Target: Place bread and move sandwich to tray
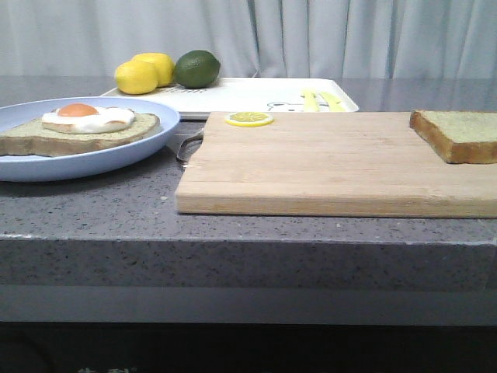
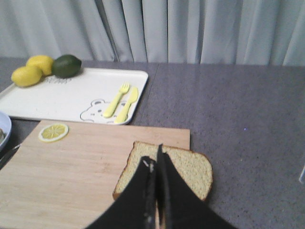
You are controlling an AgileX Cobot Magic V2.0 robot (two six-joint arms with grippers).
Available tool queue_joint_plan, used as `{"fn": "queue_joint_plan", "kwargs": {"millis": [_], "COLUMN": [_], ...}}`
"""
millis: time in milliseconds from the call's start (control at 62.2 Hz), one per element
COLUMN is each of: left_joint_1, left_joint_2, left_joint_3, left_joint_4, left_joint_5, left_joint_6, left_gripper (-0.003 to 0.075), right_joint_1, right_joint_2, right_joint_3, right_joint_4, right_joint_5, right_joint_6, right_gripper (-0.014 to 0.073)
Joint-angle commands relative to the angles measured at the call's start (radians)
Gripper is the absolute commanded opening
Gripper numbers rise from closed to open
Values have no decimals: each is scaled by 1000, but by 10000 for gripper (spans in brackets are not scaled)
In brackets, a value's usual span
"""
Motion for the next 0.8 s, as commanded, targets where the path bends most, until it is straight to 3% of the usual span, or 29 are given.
{"fn": "queue_joint_plan", "kwargs": {"millis": [0,595,659,788], "left_joint_1": [-1,-1,-1,-1], "left_joint_2": [64,207,214,218], "left_joint_3": [-46,-44,-44,-44], "left_joint_4": [-12,0,20,33], "left_joint_5": [-31,55,69,77], "left_joint_6": [-1,-1,-1,-1], "left_gripper": [-20,-20,-19,22], "right_joint_1": [0,0,0,0], "right_joint_2": [75,318,335,343], "right_joint_3": [-48,-44,-44,-44], "right_joint_4": [11,15,15,15], "right_joint_5": [-19,94,100,101], "right_joint_6": [-1,-1,-1,-1], "right_gripper": [-69,-56,5,232]}}
